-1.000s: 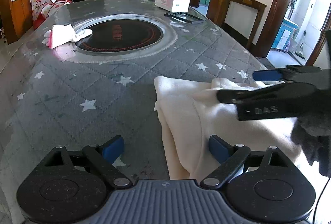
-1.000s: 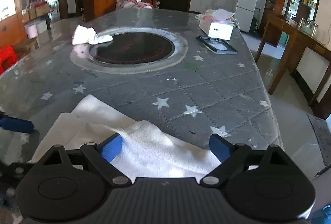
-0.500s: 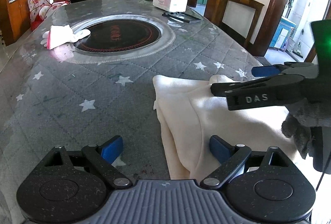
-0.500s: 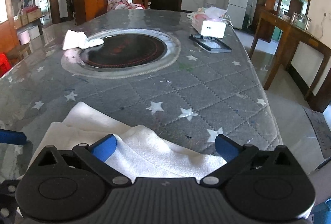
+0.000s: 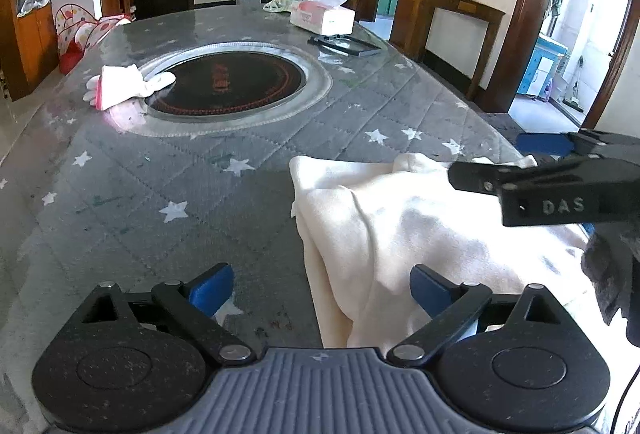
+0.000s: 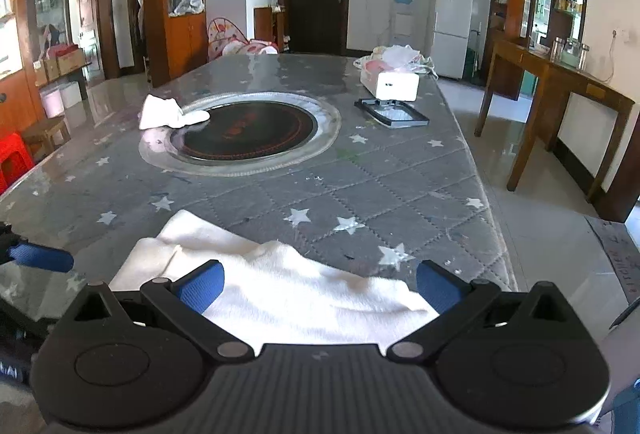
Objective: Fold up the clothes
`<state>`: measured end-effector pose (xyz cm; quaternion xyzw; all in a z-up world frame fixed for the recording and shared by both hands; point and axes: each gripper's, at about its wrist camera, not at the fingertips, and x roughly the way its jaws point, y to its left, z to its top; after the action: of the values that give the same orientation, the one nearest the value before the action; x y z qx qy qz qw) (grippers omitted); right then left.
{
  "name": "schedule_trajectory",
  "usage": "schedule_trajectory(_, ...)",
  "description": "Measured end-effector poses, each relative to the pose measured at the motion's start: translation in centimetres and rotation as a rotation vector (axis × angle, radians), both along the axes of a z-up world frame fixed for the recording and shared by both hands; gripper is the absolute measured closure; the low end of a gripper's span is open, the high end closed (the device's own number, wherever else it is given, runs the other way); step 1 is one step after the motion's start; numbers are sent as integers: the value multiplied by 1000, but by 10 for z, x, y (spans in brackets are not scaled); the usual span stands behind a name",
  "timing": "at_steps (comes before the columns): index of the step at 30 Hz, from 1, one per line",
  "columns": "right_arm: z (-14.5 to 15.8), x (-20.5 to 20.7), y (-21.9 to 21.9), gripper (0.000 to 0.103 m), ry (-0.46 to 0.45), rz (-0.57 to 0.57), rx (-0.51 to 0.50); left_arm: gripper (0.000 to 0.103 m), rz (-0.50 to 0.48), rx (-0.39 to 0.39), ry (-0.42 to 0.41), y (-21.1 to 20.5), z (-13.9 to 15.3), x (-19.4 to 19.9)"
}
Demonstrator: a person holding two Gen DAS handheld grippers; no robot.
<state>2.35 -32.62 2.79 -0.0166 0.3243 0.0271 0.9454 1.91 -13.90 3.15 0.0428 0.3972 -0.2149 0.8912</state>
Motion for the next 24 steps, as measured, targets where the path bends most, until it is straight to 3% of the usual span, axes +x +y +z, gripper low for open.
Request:
schedule_trajectory(17,5,-73,-1,0,-45,11,127,0,-8,-11,-45,10,13,-32)
schedule_trajectory(24,1,-93,11,0,-15,45,110,0,-9,-24,-55,16,14,-47)
